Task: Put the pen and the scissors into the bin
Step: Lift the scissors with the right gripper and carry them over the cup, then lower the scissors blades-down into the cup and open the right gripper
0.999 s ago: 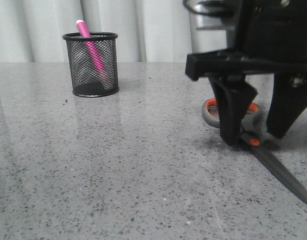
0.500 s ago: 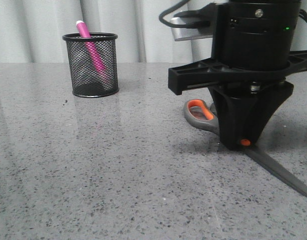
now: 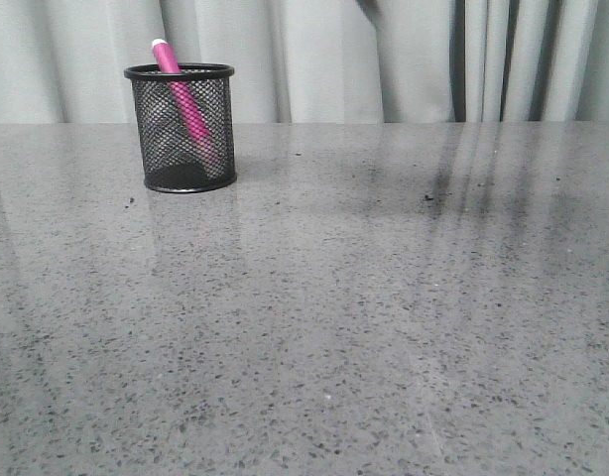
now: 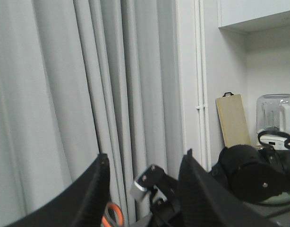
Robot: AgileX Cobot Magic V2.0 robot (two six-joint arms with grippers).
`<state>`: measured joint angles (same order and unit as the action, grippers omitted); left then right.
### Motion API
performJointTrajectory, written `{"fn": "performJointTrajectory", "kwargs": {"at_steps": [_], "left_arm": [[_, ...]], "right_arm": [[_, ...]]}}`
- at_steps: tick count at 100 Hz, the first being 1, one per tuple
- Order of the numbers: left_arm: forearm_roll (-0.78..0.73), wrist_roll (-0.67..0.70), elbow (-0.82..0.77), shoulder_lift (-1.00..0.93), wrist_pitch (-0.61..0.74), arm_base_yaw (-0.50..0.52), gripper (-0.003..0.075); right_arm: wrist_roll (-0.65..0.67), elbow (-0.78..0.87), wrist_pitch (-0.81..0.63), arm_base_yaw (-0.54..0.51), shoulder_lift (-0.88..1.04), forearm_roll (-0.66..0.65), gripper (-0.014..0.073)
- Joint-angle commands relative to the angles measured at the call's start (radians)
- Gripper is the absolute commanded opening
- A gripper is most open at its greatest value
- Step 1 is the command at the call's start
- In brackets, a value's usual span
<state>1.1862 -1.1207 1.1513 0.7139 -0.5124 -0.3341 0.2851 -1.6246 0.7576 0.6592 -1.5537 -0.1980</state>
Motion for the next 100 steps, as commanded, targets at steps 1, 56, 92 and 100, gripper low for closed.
{"fn": "performJointTrajectory", "kwargs": {"at_steps": [1,56,92,100], "left_arm": [[0.036,-0.001,0.023,0.001,0.032,-0.004,0.0304],[0.040,0.060,0.023,-0.001,-0.092,-0.004,0.0304],[-0.013,0.060,0.023,-0.027,-0.103,-0.004,0.0304],[-0.017,0.060,0.023,-0.029,-0.103,-0.004,0.0304]], "right_arm": [[-0.041,-0.075,-0.237,0.002,0.009,0.004,-0.0071],[-0.046,-0.077,-0.985,-0.055,-0.350,0.003,-0.0076],[-0.046,-0.077,-0.836,-0.050,-0.418,0.005,-0.0076],[-0.046,-0.077,-0.834,-0.044,-0.416,0.009,-0.0054]]}}
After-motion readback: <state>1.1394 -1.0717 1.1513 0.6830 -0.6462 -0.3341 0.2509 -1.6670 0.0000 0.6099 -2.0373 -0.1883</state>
